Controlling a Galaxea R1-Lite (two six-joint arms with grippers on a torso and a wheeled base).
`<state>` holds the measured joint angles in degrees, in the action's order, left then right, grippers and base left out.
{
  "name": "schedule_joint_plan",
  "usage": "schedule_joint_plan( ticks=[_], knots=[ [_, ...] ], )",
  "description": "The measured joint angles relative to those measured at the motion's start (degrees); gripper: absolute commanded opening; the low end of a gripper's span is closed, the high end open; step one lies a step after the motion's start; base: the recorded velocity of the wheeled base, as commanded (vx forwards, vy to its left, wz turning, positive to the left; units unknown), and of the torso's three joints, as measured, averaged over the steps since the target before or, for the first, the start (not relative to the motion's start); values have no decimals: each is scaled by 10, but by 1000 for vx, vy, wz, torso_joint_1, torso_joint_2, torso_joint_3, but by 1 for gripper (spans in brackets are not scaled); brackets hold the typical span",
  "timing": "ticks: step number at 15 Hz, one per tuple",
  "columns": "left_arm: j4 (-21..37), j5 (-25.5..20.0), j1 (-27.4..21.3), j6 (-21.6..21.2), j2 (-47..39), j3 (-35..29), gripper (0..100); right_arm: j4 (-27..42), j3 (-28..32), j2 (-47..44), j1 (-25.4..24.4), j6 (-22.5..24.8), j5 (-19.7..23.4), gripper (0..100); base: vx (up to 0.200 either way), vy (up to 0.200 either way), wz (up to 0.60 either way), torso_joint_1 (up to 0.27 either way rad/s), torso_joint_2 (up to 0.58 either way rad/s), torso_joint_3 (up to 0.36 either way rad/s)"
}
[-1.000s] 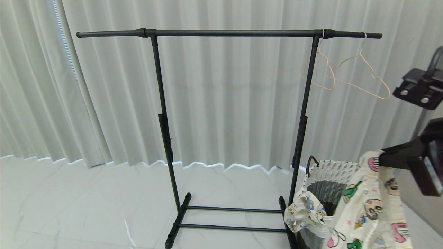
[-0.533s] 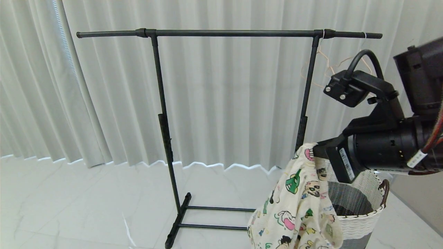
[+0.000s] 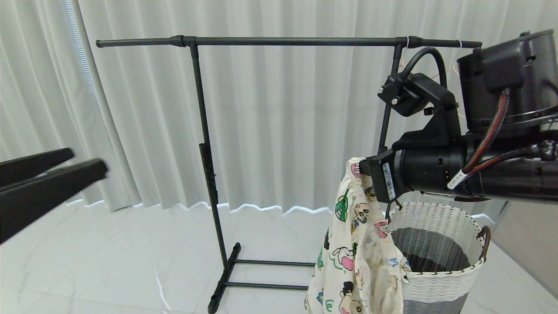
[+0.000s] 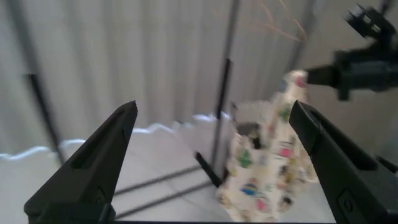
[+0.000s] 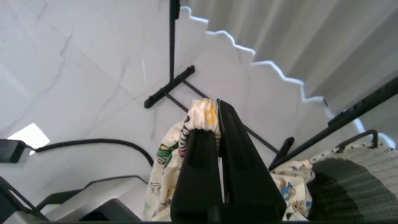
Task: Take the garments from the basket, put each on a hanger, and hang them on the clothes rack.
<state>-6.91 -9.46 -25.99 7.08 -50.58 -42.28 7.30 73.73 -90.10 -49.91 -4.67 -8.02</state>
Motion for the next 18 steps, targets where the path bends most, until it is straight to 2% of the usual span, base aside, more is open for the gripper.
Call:
schedule_joint_plan(
  ticks=[2, 4, 6, 8, 11, 14, 18],
  knots=[
    [-9, 51, -111, 22, -81, -21, 100, -13, 1, -6, 0, 0, 0, 0, 0, 0, 0, 0, 0, 0],
    [-12, 98, -211, 68, -141, -28, 100, -20, 1, -7, 0, -1, 1, 0, 0, 0, 0, 0, 0, 0],
    [-18, 125, -274, 99, -196, -20, 100, -20, 0, -7, 0, -7, 2, 0, 0, 0, 0, 0, 0, 0],
    [-40, 133, -298, 107, -244, -5, 100, -25, 0, -6, 0, -10, 3, 0, 0, 0, 0, 0, 0, 0],
    [-65, 135, -305, 109, -310, 2, 100, -29, -2, -1, 0, -17, 8, 0, 0, 0, 0, 0, 0, 0],
    [-133, 135, -307, 109, -373, -4, 100, -29, -3, 9, 0, -23, 17, 0, 0, 0, 0, 0, 0, 0],
    [-154, 139, -322, 130, -457, -63, 100, -28, -4, 18, 0, -29, 17, 0, 0, 0, 0, 0, 0, 0]
  ],
)
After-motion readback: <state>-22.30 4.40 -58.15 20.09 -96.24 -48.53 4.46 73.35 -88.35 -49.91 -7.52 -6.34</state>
